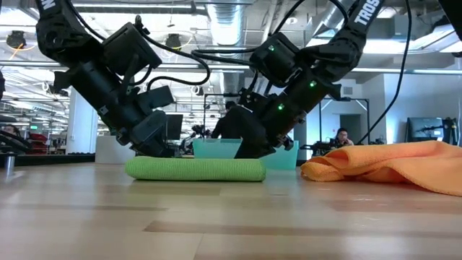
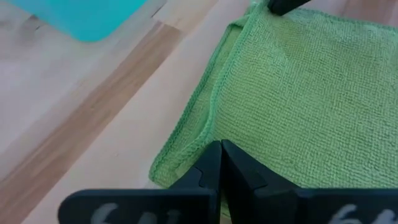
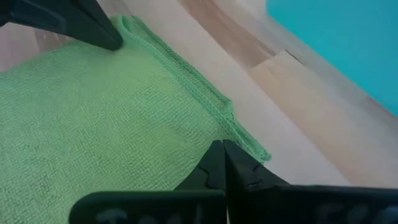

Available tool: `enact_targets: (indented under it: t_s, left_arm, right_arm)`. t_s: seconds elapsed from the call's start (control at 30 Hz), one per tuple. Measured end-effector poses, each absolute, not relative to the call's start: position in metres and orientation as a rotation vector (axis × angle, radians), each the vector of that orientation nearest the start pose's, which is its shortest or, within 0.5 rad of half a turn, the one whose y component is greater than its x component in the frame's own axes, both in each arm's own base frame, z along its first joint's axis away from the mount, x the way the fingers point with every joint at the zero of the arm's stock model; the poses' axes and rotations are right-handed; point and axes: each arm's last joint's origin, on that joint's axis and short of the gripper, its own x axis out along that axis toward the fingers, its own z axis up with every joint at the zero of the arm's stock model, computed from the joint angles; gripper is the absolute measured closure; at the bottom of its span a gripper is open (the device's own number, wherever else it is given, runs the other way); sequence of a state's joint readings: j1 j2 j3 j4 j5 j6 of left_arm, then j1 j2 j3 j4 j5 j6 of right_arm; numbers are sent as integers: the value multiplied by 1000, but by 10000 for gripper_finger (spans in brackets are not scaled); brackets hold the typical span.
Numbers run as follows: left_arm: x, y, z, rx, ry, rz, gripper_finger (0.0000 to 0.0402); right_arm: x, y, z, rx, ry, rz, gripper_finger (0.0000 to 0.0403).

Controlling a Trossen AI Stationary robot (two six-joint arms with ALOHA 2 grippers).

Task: Roll towel into tight, uniform cylinder
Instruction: Roll the green microfiber towel

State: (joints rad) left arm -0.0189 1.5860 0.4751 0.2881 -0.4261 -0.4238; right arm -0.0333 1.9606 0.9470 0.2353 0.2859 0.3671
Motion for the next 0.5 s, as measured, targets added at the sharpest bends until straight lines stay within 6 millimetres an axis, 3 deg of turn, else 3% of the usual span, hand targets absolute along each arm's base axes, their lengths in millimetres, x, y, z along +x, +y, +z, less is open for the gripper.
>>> enact_targets:
  t_s: [0.5]
  left_arm:
    - [249,6,115,-170,691,532,401]
  right_arm:
    - [368,-21,104,238,720,-441,395]
